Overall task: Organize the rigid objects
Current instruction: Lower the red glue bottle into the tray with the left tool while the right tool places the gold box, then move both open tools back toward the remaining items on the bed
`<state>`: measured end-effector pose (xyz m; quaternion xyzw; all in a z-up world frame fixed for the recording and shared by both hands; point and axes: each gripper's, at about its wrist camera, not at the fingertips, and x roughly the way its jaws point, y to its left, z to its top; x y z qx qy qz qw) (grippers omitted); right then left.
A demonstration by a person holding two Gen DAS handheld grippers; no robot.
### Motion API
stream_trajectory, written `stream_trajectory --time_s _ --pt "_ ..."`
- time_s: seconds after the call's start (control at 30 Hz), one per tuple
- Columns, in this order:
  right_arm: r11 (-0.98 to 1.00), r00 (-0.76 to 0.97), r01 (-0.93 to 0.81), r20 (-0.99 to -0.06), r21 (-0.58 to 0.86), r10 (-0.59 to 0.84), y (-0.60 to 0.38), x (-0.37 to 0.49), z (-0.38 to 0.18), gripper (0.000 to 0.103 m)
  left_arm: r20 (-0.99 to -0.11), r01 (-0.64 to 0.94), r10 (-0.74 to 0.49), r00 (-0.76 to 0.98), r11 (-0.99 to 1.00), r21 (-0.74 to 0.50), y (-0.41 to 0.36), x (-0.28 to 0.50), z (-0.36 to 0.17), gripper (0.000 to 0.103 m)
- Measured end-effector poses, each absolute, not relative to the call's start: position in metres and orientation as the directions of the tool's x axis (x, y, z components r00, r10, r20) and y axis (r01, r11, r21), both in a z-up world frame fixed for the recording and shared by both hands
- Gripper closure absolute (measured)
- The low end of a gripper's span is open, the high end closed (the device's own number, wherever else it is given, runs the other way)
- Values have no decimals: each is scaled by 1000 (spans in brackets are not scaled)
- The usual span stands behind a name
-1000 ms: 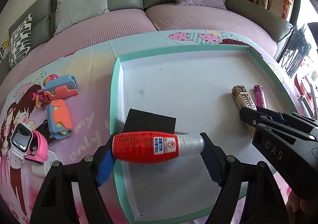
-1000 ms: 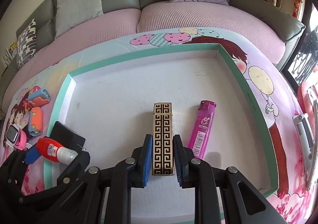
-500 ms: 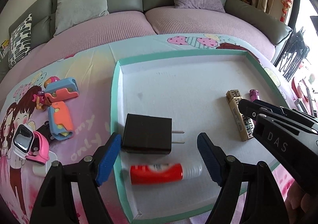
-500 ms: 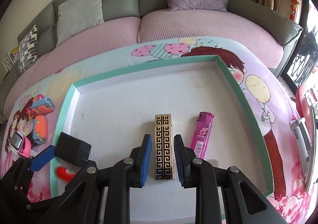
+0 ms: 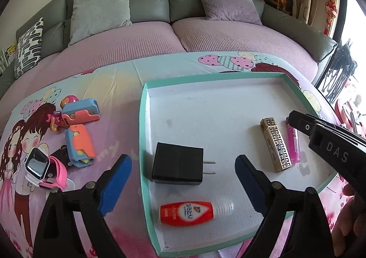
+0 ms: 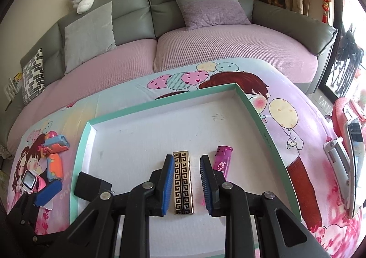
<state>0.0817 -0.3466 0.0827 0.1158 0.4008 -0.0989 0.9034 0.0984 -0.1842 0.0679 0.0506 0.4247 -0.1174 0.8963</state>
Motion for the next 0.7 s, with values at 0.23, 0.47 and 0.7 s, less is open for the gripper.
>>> stream_trajectory --time_s 0.23,0.47,0.7 --pt "949 645 292 -758 121 -102 -350 81 79 77 -762 194 -144 632 981 -25 -171 102 73 3" --pt "951 623 291 -776 108 -102 -349 84 72 77 -732 57 -66 678 998 -37 -135 107 86 4" --pt "963 618 245 -783 111 -67 -332 90 63 53 -696 -75 -4 718 994 -83 -96 107 96 3"
